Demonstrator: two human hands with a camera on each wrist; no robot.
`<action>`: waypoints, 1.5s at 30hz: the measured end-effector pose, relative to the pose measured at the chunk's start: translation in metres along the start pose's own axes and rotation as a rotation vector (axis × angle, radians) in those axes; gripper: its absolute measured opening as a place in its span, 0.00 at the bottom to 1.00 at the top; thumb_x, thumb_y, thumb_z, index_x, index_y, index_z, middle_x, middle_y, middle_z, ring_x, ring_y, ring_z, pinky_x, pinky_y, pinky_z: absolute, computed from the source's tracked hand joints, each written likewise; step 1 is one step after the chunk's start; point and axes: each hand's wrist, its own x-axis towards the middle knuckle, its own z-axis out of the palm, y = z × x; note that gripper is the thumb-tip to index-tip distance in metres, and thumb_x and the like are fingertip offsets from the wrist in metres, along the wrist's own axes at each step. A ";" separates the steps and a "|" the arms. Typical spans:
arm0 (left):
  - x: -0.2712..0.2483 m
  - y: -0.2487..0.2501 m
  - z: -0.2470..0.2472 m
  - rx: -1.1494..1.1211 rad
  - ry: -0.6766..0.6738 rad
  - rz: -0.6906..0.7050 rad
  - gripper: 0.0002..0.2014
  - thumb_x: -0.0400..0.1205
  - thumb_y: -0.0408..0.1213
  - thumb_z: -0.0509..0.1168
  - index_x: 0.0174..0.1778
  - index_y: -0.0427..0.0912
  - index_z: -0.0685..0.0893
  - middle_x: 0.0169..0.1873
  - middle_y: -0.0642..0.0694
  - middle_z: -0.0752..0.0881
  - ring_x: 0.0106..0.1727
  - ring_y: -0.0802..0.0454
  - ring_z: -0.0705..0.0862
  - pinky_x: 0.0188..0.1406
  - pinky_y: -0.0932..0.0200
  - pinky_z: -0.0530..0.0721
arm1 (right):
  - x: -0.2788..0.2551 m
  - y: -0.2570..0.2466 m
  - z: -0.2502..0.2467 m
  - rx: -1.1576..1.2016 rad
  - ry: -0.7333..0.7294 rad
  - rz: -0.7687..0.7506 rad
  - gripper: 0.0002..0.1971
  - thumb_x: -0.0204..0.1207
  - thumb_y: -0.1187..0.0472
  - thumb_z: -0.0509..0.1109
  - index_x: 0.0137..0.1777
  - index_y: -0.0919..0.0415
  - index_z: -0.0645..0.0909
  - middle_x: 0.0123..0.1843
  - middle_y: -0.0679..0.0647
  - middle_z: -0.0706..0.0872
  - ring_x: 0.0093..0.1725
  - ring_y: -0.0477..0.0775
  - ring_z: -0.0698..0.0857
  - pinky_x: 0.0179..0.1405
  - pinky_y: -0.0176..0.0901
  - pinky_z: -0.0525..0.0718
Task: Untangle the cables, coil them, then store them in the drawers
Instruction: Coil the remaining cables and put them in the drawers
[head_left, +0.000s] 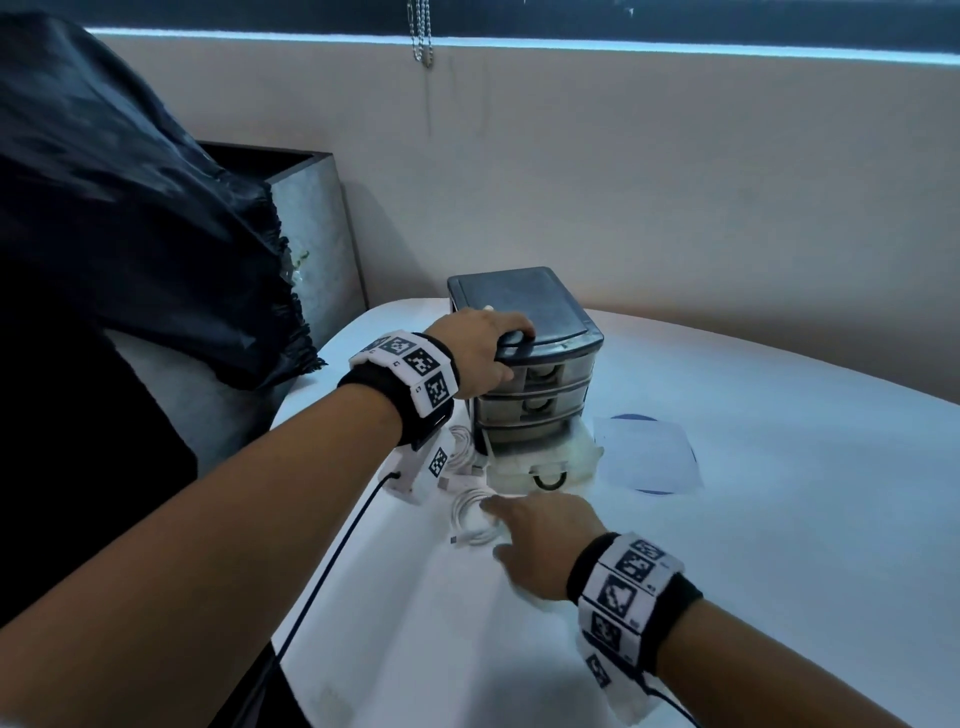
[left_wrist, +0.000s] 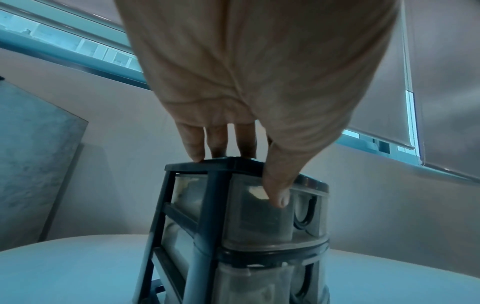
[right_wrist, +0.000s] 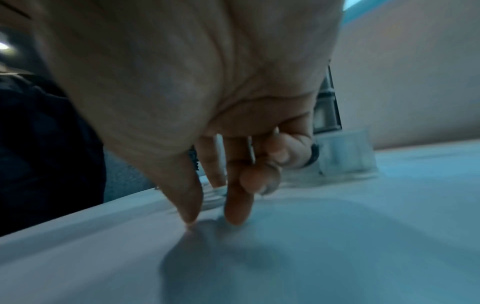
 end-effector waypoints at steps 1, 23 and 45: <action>-0.001 0.001 0.000 0.010 0.001 0.000 0.23 0.80 0.40 0.70 0.70 0.57 0.75 0.60 0.46 0.83 0.55 0.45 0.80 0.56 0.53 0.78 | 0.001 -0.003 0.003 -0.002 -0.042 0.004 0.14 0.81 0.52 0.64 0.65 0.51 0.75 0.58 0.56 0.87 0.59 0.62 0.84 0.50 0.47 0.78; -0.014 -0.003 0.004 -0.021 -0.025 -0.035 0.28 0.85 0.41 0.63 0.82 0.62 0.67 0.84 0.58 0.62 0.86 0.50 0.58 0.84 0.51 0.57 | -0.003 0.037 -0.072 0.218 0.364 0.001 0.06 0.83 0.54 0.64 0.46 0.52 0.80 0.32 0.40 0.73 0.38 0.52 0.75 0.37 0.43 0.66; -0.010 -0.010 0.014 -0.071 -0.006 -0.022 0.30 0.84 0.42 0.64 0.82 0.64 0.65 0.85 0.61 0.60 0.87 0.54 0.53 0.84 0.50 0.57 | 0.049 0.048 -0.030 -0.040 0.101 0.108 0.18 0.83 0.42 0.56 0.53 0.52 0.83 0.50 0.52 0.88 0.51 0.59 0.86 0.47 0.48 0.79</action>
